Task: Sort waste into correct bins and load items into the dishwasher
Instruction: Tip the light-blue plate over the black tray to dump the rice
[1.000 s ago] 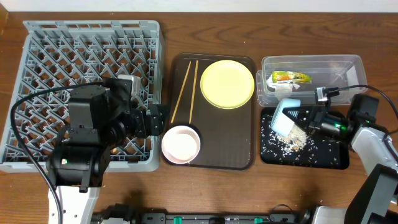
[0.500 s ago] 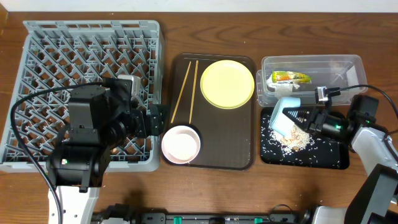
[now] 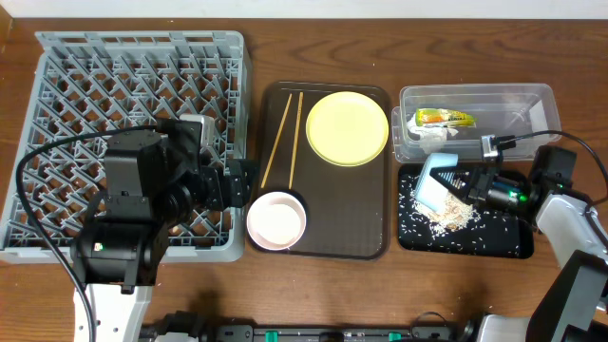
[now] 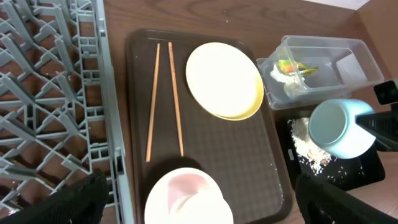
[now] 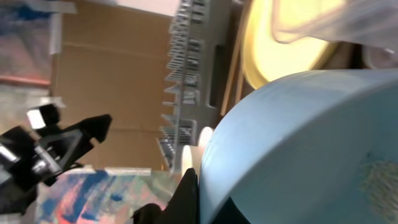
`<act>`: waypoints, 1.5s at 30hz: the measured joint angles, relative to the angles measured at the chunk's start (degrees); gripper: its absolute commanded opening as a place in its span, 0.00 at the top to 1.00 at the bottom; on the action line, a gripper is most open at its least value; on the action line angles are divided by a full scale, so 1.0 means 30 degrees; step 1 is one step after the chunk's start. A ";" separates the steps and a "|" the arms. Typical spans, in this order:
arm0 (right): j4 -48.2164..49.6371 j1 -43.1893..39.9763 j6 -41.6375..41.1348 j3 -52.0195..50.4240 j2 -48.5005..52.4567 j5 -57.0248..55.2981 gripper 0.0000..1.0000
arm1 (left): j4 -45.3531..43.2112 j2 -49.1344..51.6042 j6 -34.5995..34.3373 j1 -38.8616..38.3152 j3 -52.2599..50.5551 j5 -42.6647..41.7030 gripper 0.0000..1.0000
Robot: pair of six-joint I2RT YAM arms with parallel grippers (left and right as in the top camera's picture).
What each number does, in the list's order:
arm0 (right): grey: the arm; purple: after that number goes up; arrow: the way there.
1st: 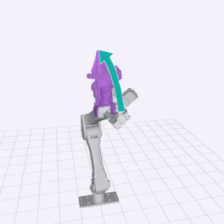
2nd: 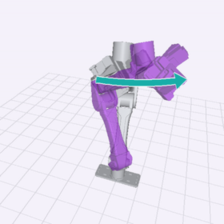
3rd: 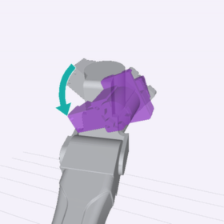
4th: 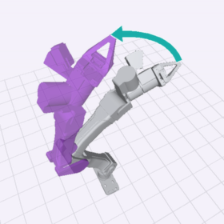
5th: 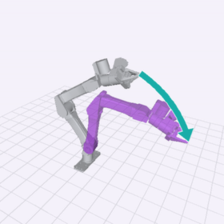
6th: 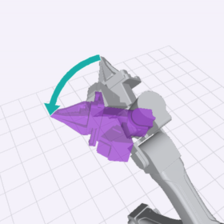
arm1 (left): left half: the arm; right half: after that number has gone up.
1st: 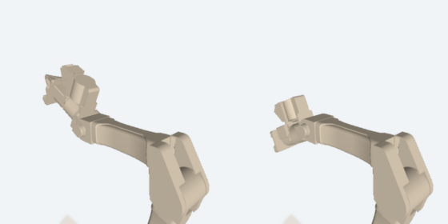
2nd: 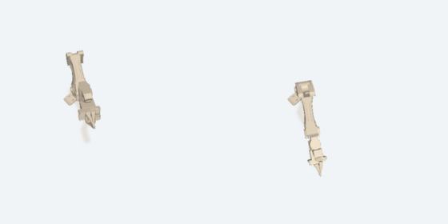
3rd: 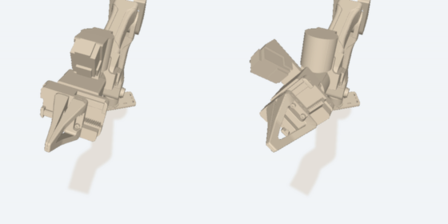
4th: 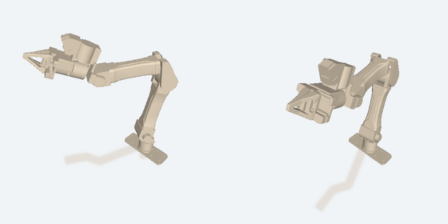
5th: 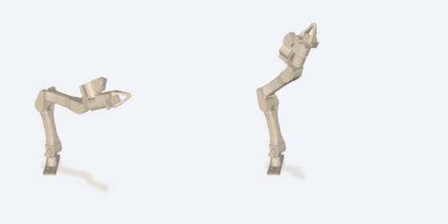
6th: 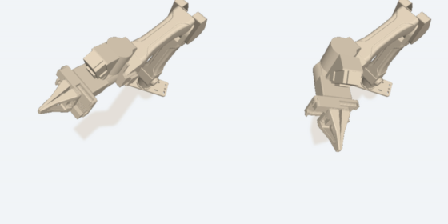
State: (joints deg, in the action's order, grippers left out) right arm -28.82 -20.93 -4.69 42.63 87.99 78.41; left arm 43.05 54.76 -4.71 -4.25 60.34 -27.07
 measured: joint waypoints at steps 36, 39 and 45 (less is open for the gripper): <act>0.1158 0.1778 -0.0379 -0.0051 -0.0015 -0.0627 0.99 | 0.0000 0.0000 0.0000 0.0000 0.0000 0.0000 0.03; 0.1836 0.1960 -0.0794 -0.0044 -0.0015 -0.0058 0.99 | -0.0007 0.0000 0.0000 0.0000 0.0000 0.0000 0.04; 0.1974 0.2492 -0.2200 -0.0044 -0.0022 -0.1027 0.99 | -0.0007 0.0000 0.0000 0.0000 0.0000 0.0000 0.04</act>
State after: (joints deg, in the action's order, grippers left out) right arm -22.90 -13.45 -11.29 42.50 87.92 75.33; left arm 43.03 54.76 -4.71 -4.25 60.34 -27.07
